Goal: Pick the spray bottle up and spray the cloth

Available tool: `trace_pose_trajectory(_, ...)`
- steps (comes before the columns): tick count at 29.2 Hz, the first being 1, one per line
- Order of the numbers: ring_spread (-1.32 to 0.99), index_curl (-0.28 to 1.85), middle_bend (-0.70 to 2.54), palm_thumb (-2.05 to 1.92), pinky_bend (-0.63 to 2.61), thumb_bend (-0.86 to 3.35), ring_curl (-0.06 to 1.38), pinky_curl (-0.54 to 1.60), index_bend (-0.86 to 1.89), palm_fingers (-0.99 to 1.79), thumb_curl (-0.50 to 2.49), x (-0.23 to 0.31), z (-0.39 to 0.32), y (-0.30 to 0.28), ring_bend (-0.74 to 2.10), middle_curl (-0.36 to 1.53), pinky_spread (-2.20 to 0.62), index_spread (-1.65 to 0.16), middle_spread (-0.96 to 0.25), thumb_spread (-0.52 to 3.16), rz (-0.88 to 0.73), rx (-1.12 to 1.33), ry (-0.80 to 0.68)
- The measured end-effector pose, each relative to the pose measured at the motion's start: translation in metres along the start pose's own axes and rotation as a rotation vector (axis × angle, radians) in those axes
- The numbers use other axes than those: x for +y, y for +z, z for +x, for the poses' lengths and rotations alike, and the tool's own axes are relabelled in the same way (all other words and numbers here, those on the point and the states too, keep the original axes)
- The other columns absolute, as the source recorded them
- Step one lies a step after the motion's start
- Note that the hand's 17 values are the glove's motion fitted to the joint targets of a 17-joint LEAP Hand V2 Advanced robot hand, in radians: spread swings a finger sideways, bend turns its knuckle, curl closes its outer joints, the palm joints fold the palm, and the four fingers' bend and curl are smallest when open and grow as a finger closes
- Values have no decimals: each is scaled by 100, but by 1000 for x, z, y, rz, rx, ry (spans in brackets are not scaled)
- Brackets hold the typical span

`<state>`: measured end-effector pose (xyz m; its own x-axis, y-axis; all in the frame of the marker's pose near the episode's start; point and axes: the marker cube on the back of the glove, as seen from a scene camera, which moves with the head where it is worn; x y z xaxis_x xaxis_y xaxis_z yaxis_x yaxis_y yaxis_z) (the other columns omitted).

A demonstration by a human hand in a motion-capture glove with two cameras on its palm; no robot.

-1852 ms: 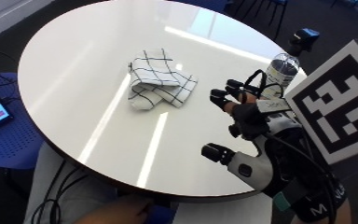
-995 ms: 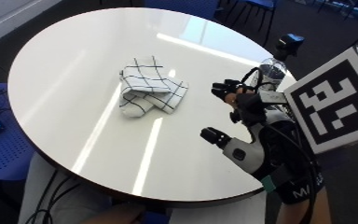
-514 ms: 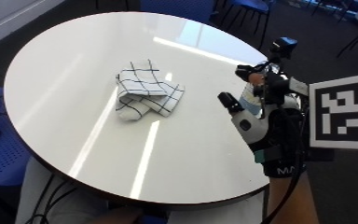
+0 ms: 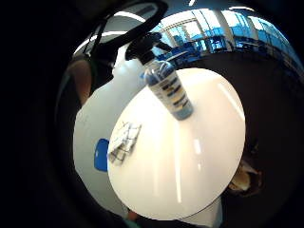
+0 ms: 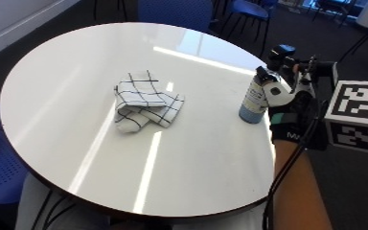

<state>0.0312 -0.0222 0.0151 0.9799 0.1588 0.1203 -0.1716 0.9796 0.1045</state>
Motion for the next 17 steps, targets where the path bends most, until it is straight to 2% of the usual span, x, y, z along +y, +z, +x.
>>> trace_pose_trajectory(2, -11, 31, 31, 74, 20, 8, 33, 29, 14, 88, 36, 4, -10, -2, 34, 38, 7, -34, -12, 110, -115, 67, -20)
trace_pose_trajectory(4, -10, 32, 27, 75, 21, 7, 33, 30, 16, 81, 37, -4, -1, 5, 30, 37, 7, -34, -11, 109, -145, 66, 37)
trace_pose_trajectory(9, -8, 33, 21, 77, 19, 4, 32, 30, 18, 74, 38, -22, 26, 20, 24, 36, 9, -34, -9, 106, -146, 100, 148)
trace_pose_trajectory(17, -7, 34, 20, 82, 16, 1, 31, 29, 18, 74, 40, -30, 47, 34, 22, 36, 10, -34, -9, 103, -154, 145, 238)
